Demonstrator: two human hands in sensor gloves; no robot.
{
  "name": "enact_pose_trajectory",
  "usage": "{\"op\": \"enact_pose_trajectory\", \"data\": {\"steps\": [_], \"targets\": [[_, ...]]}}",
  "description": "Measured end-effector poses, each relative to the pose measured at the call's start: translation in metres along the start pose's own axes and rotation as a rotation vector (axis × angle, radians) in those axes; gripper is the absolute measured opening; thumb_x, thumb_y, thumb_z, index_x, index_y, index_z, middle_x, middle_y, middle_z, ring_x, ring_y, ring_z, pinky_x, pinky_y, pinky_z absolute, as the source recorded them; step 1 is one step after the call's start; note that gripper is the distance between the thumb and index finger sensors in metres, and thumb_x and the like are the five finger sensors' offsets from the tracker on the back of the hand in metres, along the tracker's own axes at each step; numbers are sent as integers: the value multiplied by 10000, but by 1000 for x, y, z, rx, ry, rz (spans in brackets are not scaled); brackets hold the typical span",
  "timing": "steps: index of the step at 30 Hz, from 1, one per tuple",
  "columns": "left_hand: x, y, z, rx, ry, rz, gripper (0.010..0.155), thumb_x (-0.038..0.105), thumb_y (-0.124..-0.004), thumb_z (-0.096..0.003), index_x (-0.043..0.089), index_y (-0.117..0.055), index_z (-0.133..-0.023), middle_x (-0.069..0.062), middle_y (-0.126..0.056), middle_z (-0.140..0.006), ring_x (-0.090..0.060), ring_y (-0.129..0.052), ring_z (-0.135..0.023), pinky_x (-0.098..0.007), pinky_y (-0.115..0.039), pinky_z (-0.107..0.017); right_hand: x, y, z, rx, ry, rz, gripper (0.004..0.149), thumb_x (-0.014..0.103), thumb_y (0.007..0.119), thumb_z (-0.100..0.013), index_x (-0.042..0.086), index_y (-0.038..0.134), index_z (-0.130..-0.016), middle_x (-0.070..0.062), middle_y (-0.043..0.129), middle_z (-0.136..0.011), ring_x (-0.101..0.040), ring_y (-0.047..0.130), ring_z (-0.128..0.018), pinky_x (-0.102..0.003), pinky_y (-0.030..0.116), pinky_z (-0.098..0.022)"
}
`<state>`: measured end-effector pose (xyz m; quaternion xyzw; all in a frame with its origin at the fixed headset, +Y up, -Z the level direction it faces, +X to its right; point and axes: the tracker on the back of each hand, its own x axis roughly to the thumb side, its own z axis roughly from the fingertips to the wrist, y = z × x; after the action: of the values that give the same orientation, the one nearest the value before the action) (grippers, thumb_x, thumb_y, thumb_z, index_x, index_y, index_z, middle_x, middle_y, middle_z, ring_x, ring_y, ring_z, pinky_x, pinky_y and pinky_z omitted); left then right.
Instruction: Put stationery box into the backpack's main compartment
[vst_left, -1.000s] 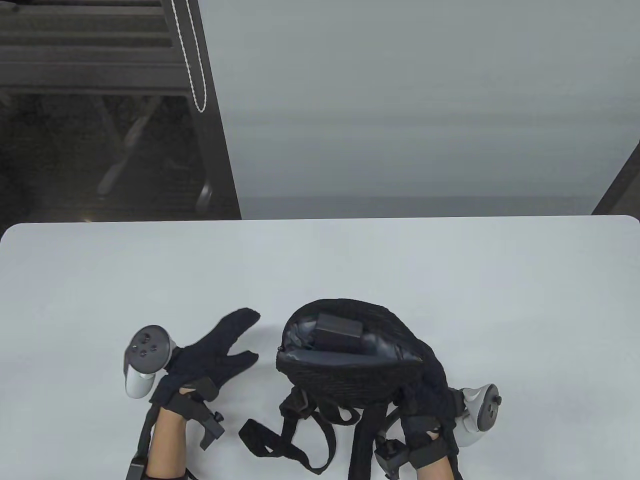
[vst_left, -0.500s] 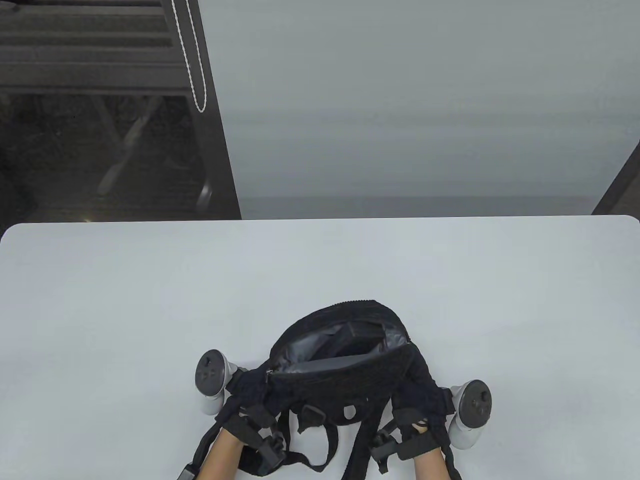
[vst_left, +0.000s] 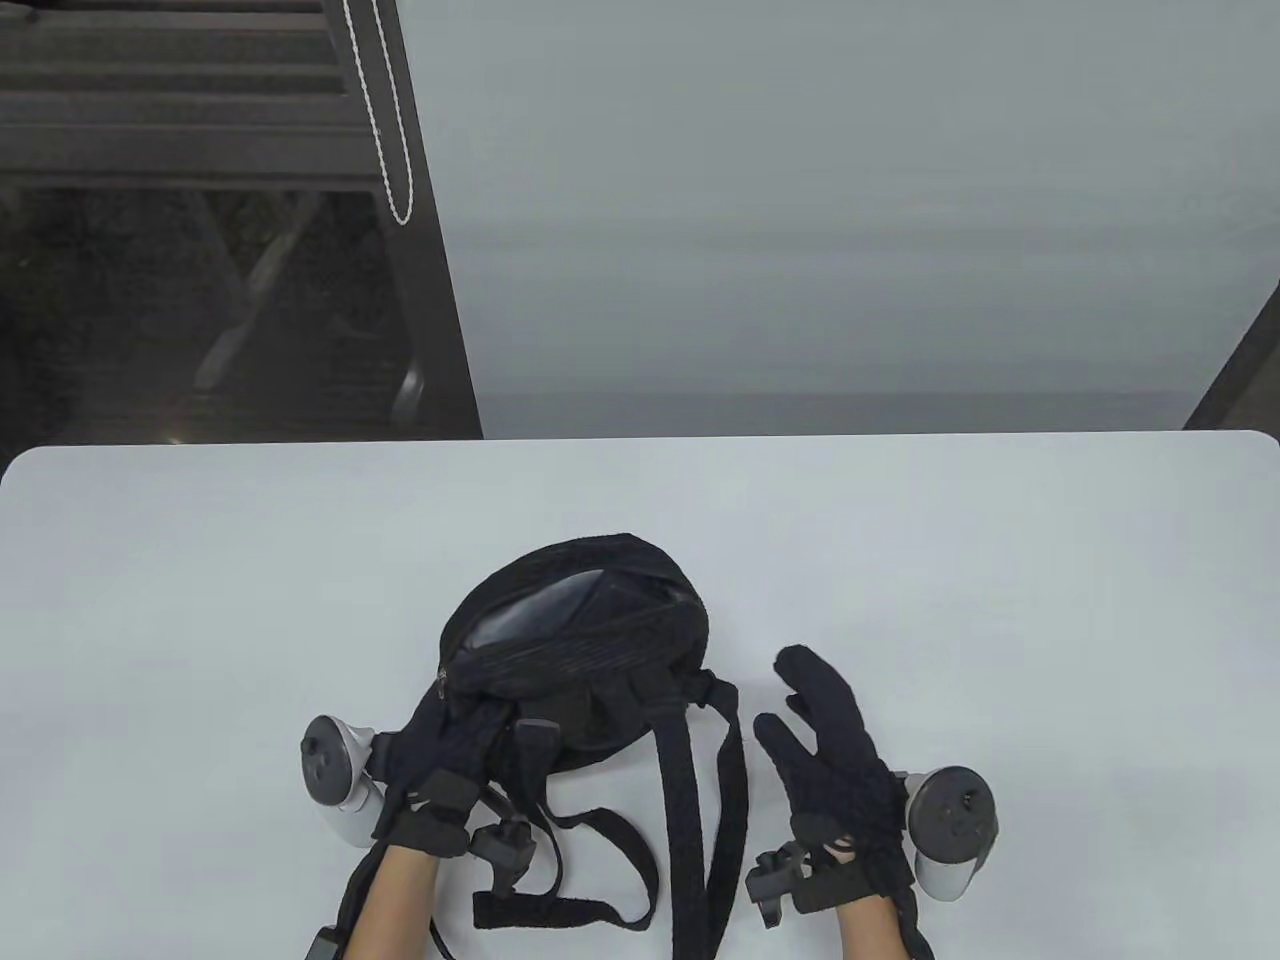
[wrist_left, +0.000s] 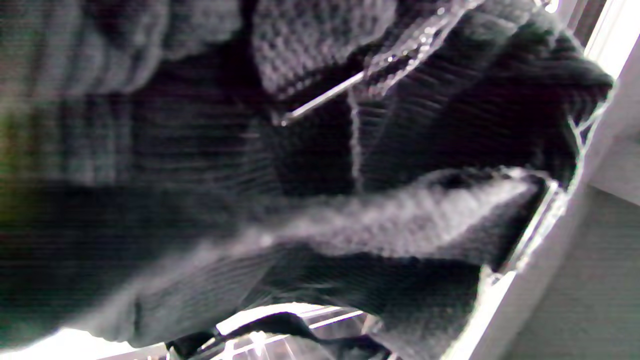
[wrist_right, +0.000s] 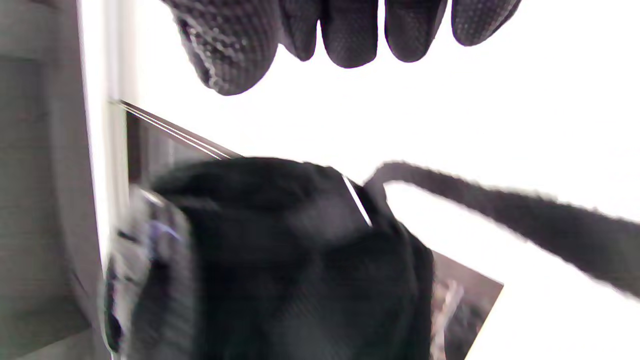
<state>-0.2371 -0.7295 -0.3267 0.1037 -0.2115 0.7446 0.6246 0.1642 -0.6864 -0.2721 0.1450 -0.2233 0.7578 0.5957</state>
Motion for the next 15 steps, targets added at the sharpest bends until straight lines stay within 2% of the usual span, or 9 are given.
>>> {"op": "enact_pose_trajectory", "data": {"steps": [2, 4, 5, 10, 12, 14, 15], "targets": [[-1, 2, 0, 6, 11, -32, 470, 322, -828, -580, 338, -736, -1041, -124, -754, -1032, -468, -800, -925, -721, -605, -663, 18, -2, -5, 2, -55, 77, 545, 411, 790, -571, 342, 589, -1073, 11, 573, -1156, -321, 531, -1066, -562, 464, -762], [-1, 0, 0, 9, 6, -70, 471, 321, -827, -580, 341, -733, -1041, -122, -752, -1032, -467, -794, -925, -724, -597, -664, 51, 9, -15, 70, -135, 231, 493, 399, 784, -581, 367, 631, -1049, 42, 582, -1158, -280, 522, -1085, -528, 438, -787], [-1, -1, 0, 10, 6, -80, 471, 321, -825, -581, 342, -732, -1042, -123, -750, -1032, -467, -790, -926, -725, -593, -664, 57, 12, -16, 81, -151, 255, 488, 396, 783, -583, 371, 633, -1046, 49, 583, -1159, -269, 519, -1090, -517, 432, -792], [-1, -4, 2, 20, 12, -104, 472, 314, -821, -582, 340, -729, -1045, -130, -745, -1033, -470, -783, -925, -730, -580, -665, 129, 78, -33, 244, -351, 506, 493, 379, 800, -571, 382, 643, -1039, 75, 577, -1171, -221, 502, -1109, -464, 404, -809], [-1, -4, 2, 18, 12, -115, 473, 316, -819, -583, 341, -725, -1046, -127, -743, -1035, -472, -780, -926, -730, -578, -665, 146, 102, -35, 290, -419, 592, 491, 371, 808, -563, 386, 655, -1030, 84, 588, -1166, -213, 515, -1105, -457, 414, -808], [-3, -3, 2, 21, 16, -128, 475, 314, -820, -583, 339, -725, -1048, -129, -745, -1035, -472, -781, -927, -730, -577, -666, 166, 137, -39, 358, -520, 726, 465, 362, 820, -553, 397, 693, -999, 97, 628, -1147, -196, 547, -1095, -443, 444, -806], [-3, -3, 2, 23, 17, -133, 477, 314, -820, -583, 339, -723, -1049, -130, -744, -1036, -474, -778, -927, -732, -575, -665, 169, 144, -39, 368, -536, 748, 459, 362, 827, -546, 399, 708, -988, 101, 640, -1140, -192, 557, -1091, -440, 449, -803]]}}
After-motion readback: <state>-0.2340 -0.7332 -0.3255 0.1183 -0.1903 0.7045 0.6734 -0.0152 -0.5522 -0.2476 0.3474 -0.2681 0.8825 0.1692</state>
